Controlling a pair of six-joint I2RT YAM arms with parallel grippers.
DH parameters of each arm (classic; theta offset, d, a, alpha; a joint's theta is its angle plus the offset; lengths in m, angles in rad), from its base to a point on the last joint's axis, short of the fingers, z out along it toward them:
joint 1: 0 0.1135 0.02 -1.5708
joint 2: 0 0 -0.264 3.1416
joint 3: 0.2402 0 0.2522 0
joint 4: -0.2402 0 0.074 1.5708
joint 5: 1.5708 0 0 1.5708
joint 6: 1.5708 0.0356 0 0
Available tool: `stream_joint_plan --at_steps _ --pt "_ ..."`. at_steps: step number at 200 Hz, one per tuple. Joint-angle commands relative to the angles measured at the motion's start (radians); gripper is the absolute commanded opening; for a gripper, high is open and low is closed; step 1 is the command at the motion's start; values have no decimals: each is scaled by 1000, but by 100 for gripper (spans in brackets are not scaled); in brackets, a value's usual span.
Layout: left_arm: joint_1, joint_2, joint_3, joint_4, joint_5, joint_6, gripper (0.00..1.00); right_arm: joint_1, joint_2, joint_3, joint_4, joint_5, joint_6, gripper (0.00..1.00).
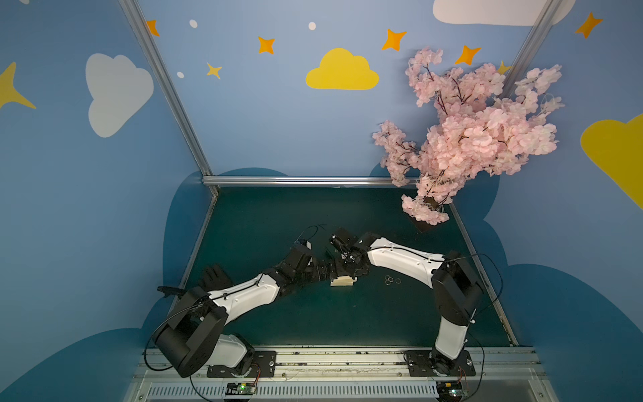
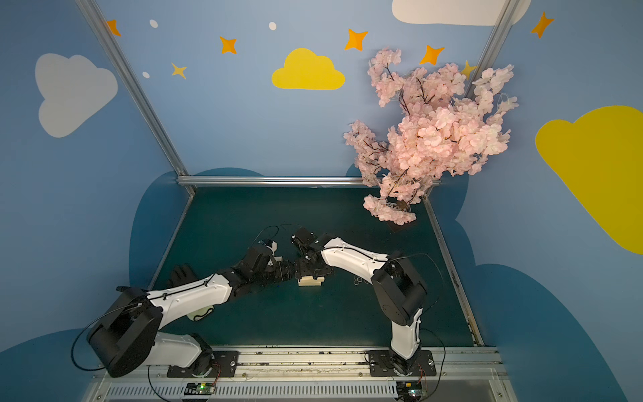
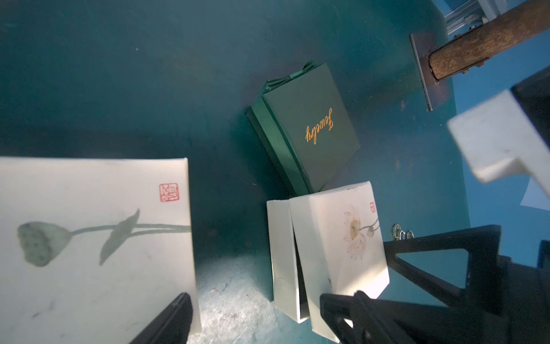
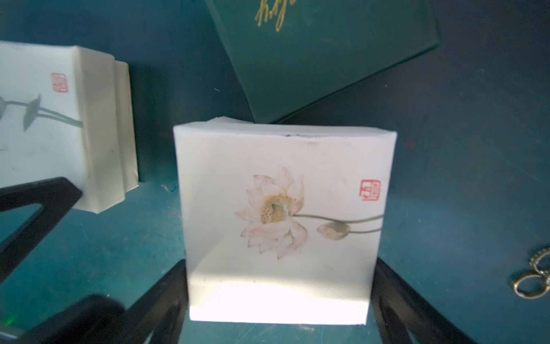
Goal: Take the rings out of the lift-off lid box
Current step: Close the lid on the jewelry box.
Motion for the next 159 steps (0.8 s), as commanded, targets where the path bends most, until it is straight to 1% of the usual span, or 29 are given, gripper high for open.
stream_joint_plan --at_steps 1,110,159 --pt "3 -18 -5 0 -3 -2 85 18 25 29 -20 -10 17 92" --pt "1 -21 -7 1 -7 -7 85 19 51 97 -122 -1 80 92" --pt "3 -29 -9 -3 -13 -6 85 20 58 99 -121 -6 113 92"
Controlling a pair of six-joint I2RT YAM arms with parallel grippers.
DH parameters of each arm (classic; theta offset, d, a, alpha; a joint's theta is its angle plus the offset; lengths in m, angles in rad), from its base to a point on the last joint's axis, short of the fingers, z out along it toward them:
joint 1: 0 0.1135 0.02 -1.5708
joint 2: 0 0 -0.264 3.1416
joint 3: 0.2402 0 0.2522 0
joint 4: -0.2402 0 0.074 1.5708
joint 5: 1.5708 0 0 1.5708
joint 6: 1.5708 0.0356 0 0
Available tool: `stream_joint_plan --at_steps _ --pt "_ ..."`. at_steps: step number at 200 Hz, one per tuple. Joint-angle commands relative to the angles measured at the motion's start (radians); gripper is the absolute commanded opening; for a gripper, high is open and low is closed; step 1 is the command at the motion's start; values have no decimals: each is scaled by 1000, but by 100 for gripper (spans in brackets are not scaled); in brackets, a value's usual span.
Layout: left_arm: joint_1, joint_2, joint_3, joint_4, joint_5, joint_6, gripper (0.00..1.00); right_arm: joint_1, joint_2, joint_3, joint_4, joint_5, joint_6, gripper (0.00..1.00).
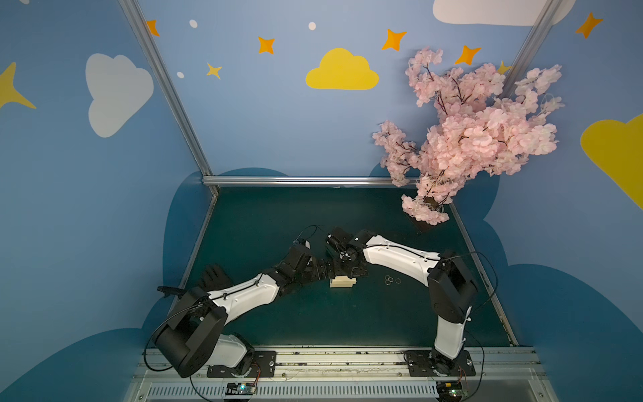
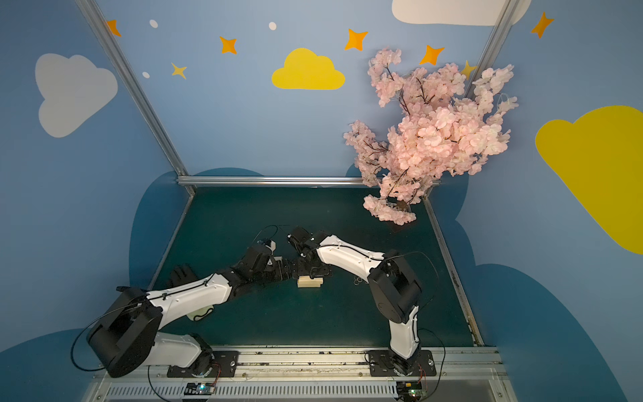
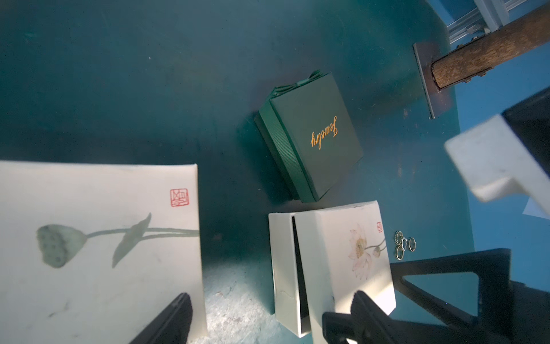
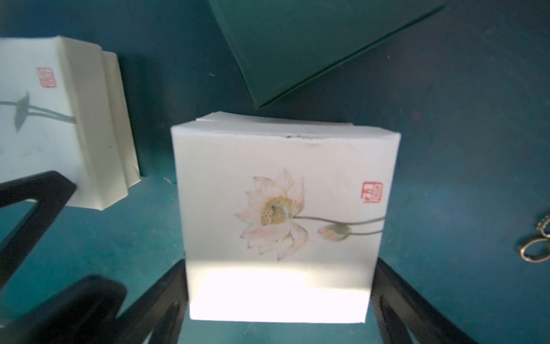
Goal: Take the rings out of the lift-off lid box
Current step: Close the lid on the jewelry box.
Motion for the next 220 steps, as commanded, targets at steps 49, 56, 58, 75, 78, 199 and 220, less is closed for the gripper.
stream_joint_plan --at_steps 49,56,58,75,78,199,220 --pt "-2 -31 -11 -3 -5 3 85 8 47 46 -34 -5 33 92" --pt "-2 -31 -10 -3 -5 2 85 8 50 47 -37 -5 33 92" --pt "-1 -32 -10 -4 -5 2 85 7 49 49 -38 -5 32 92" --pt "-2 -30 -11 -2 -5 2 85 8 54 50 -40 -7 32 92" --pt "-2 -29 -11 -2 -5 2 85 8 55 50 -39 -8 31 92" --pt "-2 -27 -11 -1 -10 0 85 15 66 87 -37 -9 -22 92" --pt "-2 -25 -11 -1 -10 1 85 21 69 93 -36 -8 -28 92"
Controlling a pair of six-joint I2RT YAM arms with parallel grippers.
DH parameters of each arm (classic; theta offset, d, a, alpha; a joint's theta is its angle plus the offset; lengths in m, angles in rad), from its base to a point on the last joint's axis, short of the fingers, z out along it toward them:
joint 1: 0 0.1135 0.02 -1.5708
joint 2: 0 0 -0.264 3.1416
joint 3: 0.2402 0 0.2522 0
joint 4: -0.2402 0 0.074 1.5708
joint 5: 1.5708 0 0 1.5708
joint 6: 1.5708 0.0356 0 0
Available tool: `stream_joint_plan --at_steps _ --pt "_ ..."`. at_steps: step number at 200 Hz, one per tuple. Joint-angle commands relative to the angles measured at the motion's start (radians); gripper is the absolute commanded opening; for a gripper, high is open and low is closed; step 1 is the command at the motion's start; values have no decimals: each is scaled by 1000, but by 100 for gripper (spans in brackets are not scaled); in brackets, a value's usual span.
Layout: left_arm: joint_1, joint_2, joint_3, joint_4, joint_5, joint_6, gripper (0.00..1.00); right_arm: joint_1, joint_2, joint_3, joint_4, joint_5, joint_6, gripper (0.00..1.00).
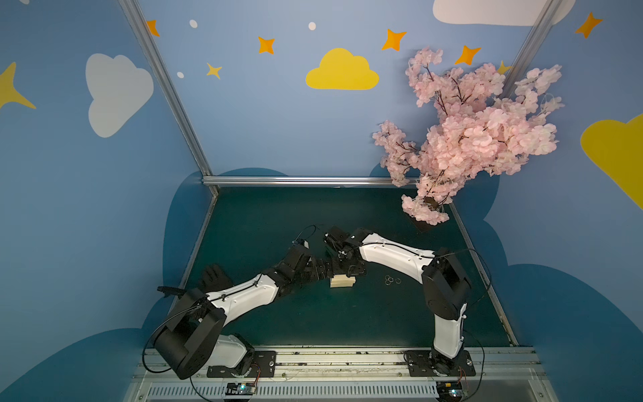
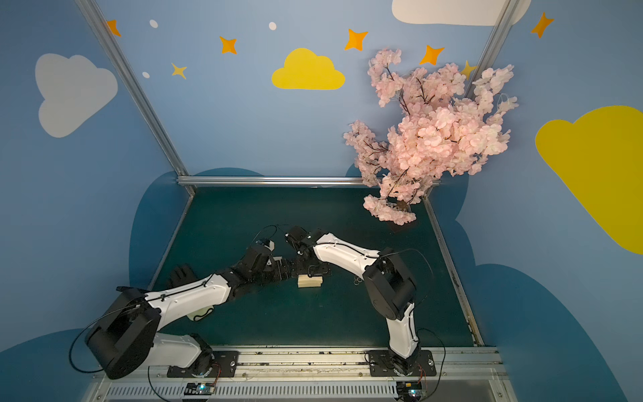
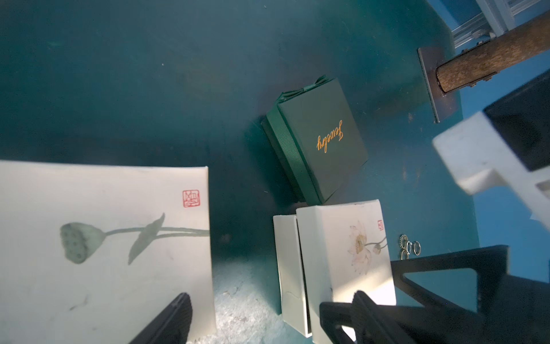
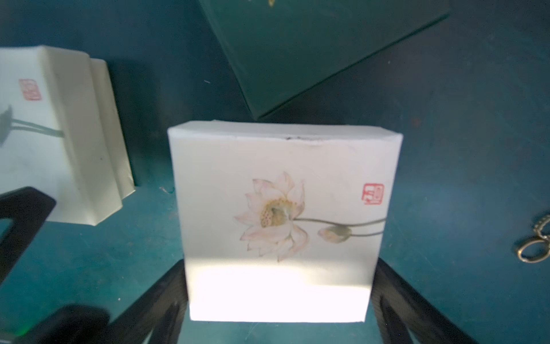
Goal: Take the rings out of the lift-off lid box
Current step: Close the lid on the jewelry box.
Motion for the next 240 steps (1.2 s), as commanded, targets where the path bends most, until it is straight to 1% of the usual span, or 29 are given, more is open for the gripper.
stream_joint_plan --at_steps 1,67,151,178,240 --pt "-3 -14 -8 12 12 1 85 19 20 31 3 -8 -22 92" --pt "-2 -14 -8 12 10 1 85 21 44 38 -14 -8 -27 92" --pt "-3 -15 -8 12 10 1 85 23 42 17 -2 -16 -15 93" --pt "-2 -17 -8 10 12 0 85 23 -23 -9 19 9 -7 96" --pt "-2 -28 -8 5 15 0 86 7 -139 -74 30 79 11 96"
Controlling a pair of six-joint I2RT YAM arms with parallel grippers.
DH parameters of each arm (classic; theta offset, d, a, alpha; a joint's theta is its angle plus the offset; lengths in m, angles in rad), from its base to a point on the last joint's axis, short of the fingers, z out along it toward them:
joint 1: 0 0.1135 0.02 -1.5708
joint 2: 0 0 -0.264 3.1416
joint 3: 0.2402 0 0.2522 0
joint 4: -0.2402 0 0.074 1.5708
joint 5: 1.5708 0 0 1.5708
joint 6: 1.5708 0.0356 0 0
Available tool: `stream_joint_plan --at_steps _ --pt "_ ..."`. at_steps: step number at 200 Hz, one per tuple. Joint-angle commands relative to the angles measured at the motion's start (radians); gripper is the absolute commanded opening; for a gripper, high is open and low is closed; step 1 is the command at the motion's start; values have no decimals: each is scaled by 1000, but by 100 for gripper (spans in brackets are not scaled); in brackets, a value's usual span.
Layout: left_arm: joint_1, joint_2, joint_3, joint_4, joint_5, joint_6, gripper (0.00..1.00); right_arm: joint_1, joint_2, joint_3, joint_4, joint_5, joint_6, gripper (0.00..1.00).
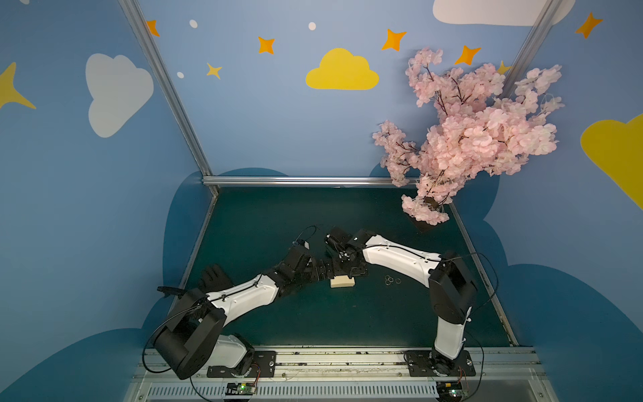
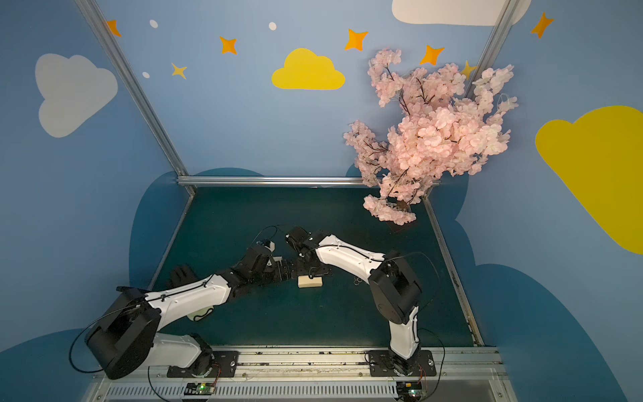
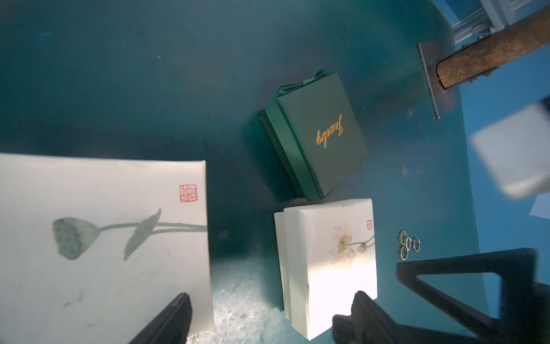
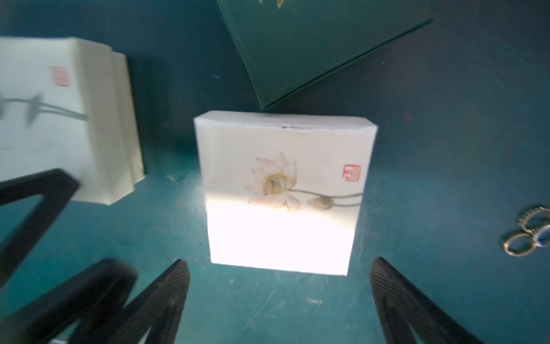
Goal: Take the rings out of the lift-off lid box
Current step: Close the lid on the jewelry box, then move the jewelry box to the center of the board.
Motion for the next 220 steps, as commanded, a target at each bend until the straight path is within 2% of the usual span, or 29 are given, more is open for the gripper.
stream_joint_plan --at_steps 1,56,100,132,150,192,220 --pt "-1 -29 -4 2 4 0 86 -6 -65 -36 11 45 17 96" --pt "-1 -39 -10 4 -12 3 86 -67 -108 -142 84 16 32 95" --pt "0 -51 -9 -2 -25 12 86 -101 -108 -225 224 -82 32 91" --pt "2 -59 -13 -5 -31 17 86 -109 -96 -255 268 -87 47 75" --pt "2 -59 -13 -4 -31 16 86 -110 -75 -259 271 -90 53 69" --pt "2 -62 -9 -13 -30 13 86 -108 -39 -279 287 -128 70 63" --pt "2 -96 -9 -33 -50 10 86 -105 -47 -318 370 -172 92 58"
